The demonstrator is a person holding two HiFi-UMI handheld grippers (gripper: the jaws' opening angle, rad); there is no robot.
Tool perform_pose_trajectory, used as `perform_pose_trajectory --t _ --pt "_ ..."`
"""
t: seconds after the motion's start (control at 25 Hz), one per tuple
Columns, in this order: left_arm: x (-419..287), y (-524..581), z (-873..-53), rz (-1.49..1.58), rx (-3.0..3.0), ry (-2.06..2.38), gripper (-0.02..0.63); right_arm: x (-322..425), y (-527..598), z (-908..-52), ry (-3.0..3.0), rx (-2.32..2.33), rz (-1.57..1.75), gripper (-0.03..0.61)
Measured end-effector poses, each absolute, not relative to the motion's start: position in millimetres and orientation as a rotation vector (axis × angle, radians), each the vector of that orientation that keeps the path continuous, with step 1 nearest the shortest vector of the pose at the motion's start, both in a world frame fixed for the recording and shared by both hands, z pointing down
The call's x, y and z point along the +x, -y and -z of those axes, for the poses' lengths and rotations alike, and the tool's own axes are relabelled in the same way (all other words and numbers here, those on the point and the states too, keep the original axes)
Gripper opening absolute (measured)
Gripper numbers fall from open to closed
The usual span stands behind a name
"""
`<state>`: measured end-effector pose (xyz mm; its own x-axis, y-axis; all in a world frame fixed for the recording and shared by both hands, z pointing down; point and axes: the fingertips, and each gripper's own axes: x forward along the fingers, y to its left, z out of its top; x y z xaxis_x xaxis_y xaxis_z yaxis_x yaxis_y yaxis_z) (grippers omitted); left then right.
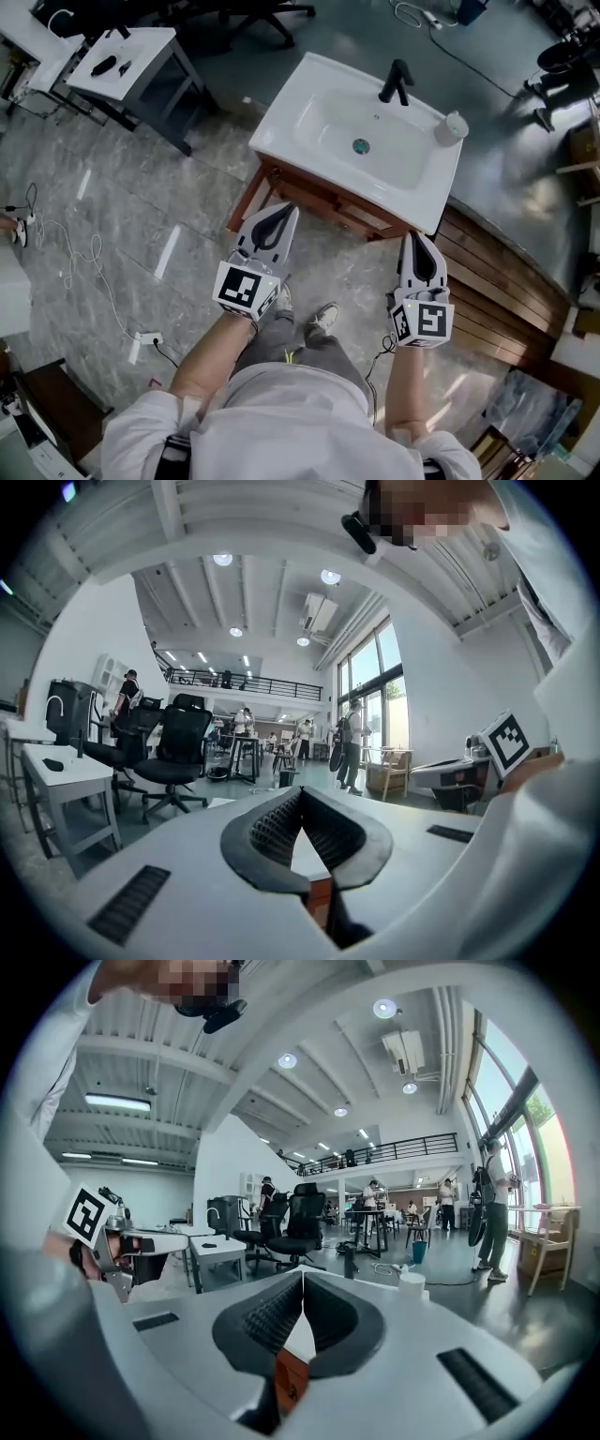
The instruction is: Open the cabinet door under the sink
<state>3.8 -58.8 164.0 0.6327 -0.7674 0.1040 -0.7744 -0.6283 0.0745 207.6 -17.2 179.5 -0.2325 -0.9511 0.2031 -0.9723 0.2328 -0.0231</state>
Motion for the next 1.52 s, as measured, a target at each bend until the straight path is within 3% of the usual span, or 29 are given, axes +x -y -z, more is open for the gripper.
perform_pose_trajectory --t 0.68,1.08,1.52 --pt "43 12 -9 0.051 2.891 1.327 0.017 304 -45 -63 2.362 2.022 -0.061 0.032" --pt "13 -2 0 0.066 2.858 1.439 0.017 312 -68 -41 2.346 2.055 -0.039 0.032" --pt "43 -17 5 0.106 2.934 1.395 0.017 312 -76 -36 2.367 2.062 0.042 0.032"
